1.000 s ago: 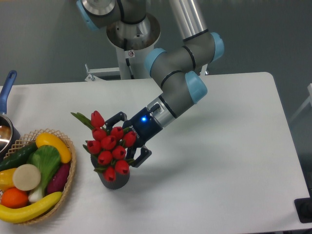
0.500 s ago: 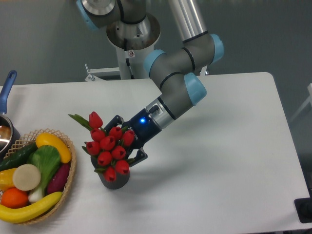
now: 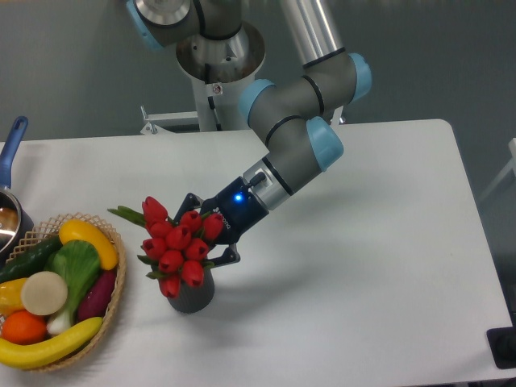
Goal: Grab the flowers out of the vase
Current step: 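Lift the gripped tulips up out of the grey vase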
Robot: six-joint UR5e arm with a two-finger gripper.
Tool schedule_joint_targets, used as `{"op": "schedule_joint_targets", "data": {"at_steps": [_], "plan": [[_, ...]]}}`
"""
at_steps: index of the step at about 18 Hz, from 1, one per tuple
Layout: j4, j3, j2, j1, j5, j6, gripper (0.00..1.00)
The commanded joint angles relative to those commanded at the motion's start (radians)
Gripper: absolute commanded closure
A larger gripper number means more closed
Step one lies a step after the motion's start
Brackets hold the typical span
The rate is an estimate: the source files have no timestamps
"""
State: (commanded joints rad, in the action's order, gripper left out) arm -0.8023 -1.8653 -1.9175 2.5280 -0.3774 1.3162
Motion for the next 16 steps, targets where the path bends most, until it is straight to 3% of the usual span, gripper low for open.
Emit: {"op": "schedule_joint_targets", "data": {"at_steps": [4, 12, 16], "plan": [[0.000, -0.002, 0.028, -0.002, 0.002, -0.021, 0.65], [0.000, 0.000, 0.135, -0.002, 0.000, -0.157, 0.65], [0.000, 0.020, 0.152, 0.000, 0.000, -0.173, 0.65]]}}
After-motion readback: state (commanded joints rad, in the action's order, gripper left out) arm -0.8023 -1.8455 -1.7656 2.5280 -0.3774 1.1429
